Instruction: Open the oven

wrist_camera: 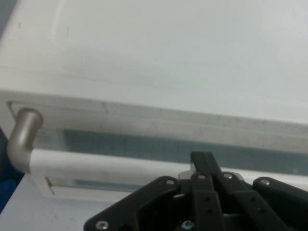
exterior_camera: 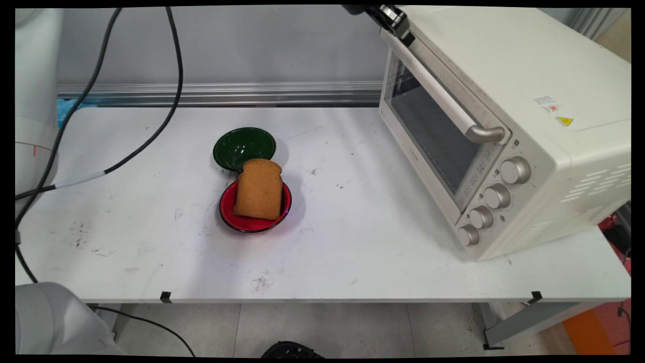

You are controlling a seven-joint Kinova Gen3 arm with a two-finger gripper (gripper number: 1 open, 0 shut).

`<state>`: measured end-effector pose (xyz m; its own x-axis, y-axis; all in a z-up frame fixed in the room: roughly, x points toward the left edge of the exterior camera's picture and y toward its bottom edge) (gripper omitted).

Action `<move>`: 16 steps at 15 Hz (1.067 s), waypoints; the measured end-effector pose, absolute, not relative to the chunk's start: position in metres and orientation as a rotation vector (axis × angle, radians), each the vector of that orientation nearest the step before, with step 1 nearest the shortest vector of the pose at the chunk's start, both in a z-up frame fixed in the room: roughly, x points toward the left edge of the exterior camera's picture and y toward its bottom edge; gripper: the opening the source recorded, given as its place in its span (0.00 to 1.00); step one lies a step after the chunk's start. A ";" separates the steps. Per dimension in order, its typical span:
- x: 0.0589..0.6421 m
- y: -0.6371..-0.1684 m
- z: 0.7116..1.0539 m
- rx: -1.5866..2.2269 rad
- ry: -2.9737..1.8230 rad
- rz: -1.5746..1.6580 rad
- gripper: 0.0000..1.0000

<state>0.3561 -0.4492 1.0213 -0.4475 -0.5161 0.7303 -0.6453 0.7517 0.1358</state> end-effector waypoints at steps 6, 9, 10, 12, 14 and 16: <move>0.340 -0.459 1.012 0.883 -2.123 0.187 0.00; 0.335 -0.462 1.006 0.888 -2.119 0.178 0.00; 0.333 -0.463 1.003 0.889 -2.117 0.175 0.00; 0.330 -0.465 0.999 0.892 -2.115 0.169 0.00; 0.327 -0.466 0.995 0.894 -2.113 0.163 0.00; 0.324 -0.467 0.991 0.896 -2.112 0.157 0.00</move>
<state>0.3237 -0.4673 0.9911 -0.4130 -0.5451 0.7296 -0.6473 0.7392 0.1859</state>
